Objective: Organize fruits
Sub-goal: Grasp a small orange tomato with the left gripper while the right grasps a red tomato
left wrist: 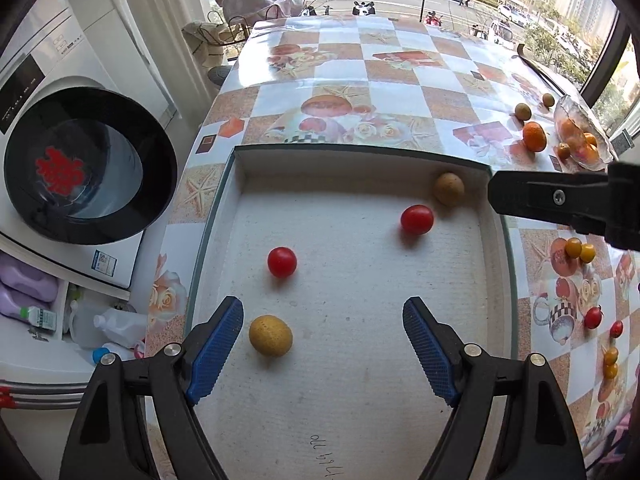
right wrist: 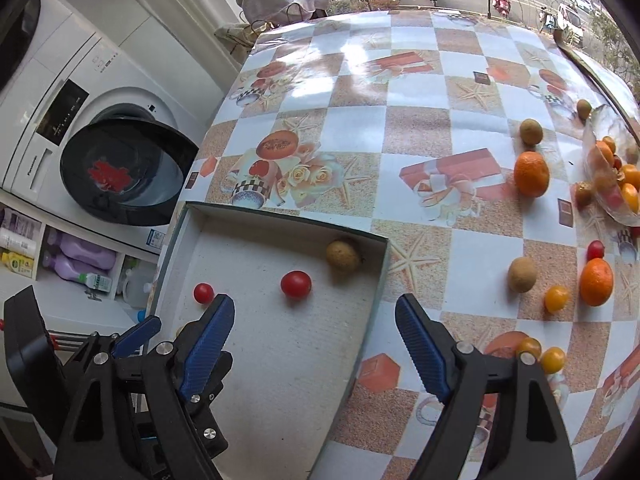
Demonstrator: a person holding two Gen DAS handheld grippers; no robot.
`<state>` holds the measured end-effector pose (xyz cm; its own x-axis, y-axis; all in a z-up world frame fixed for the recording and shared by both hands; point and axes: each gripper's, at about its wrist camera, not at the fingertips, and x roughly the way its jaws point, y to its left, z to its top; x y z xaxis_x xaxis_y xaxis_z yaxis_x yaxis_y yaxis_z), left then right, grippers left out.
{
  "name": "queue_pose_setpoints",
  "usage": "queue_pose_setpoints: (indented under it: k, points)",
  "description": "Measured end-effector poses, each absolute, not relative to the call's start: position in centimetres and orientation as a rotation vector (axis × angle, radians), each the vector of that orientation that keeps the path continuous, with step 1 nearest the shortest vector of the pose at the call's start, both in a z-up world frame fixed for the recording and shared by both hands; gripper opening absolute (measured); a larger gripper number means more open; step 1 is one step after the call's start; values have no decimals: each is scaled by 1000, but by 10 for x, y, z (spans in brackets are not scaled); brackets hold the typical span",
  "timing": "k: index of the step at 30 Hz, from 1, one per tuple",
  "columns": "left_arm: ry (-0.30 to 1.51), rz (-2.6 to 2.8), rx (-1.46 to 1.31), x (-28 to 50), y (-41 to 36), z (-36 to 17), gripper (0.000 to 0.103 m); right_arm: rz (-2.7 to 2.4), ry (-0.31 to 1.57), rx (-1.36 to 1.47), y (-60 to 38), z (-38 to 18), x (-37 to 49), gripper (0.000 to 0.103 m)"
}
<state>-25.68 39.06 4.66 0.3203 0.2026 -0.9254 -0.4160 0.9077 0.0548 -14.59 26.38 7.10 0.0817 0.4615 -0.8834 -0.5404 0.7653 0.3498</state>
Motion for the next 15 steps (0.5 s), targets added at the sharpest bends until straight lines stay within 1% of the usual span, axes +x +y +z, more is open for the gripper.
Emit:
queue_pose_setpoints:
  k: [10, 15]
  points:
    - [1130, 260, -122, -220, 328, 73, 83, 545, 1309, -37, 151, 69, -138, 85]
    - [1123, 190, -89, -200, 294, 77, 83, 434, 1331, -50, 92, 60, -141, 85]
